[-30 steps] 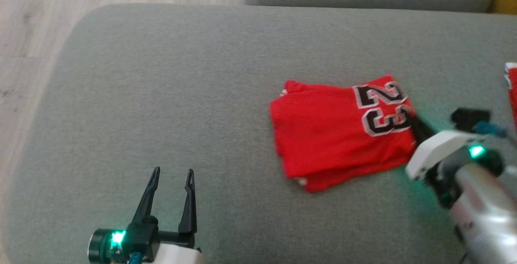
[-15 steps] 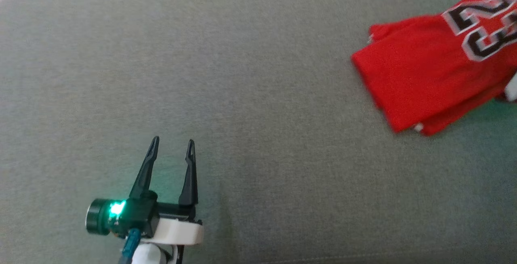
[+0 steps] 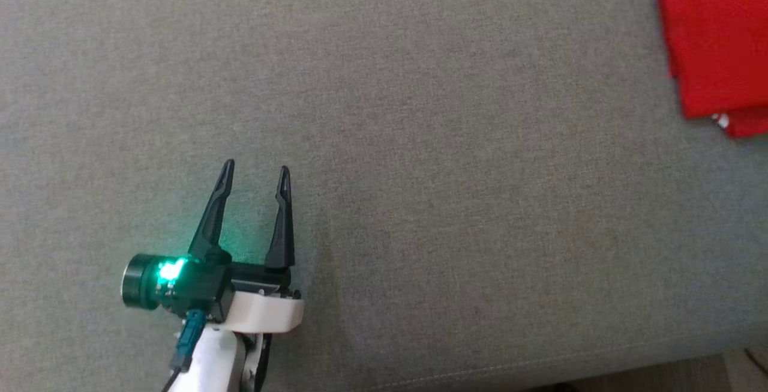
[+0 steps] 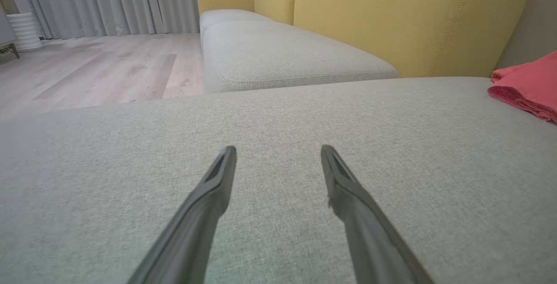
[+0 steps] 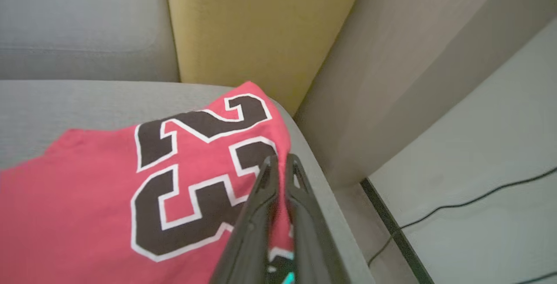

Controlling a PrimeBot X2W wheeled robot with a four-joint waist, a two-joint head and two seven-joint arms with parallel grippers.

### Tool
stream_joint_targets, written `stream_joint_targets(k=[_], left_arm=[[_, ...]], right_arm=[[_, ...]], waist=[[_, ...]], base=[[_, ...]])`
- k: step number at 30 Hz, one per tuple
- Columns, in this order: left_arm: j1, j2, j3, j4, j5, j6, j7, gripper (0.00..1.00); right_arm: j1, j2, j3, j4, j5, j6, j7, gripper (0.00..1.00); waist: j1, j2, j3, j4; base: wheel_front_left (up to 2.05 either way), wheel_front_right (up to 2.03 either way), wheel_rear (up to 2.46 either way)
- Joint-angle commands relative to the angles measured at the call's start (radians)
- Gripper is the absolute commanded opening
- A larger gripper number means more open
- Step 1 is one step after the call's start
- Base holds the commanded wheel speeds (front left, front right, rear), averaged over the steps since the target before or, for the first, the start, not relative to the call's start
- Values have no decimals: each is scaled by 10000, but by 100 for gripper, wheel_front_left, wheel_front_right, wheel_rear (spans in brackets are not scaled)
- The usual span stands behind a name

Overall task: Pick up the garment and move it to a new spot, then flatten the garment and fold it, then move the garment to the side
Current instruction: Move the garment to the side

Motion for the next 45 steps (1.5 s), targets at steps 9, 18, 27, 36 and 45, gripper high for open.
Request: stream_joint_targets(k=[9,18,27,36,45], left_arm=[[-117,-30,365,-270,-458,-5,-63,100],[805,-30,284,667,-1408,-4,-63,100],[1472,-30,141,935,-1630,231,-63,100],[2028,-30,420,898,-1248,392,-63,100],[2344,3,707,901,-728,190,-63,100]], right_arm=[[-160,299,-1064,1475,-1825,65,-819,100],[2048,2686,-1278,1371,-2213,65,-2063,100],[6850,4857,-1628,-4065,-2048,65,-2174,100],[10197,6002,-913,-8157,-2371,65,-2176,100],[10783,6239,-1036,-8553,-2448,65,-2177,100]], waist=[[-1,0,-856,178],[-1,0,-3644,580],[-1,0,-4989,1213],[-1,0,-5660,1262],[-1,0,-5818,1329]], base=[[0,0,0],[0,0,0],[0,0,0],[0,0,0],[0,0,0]])
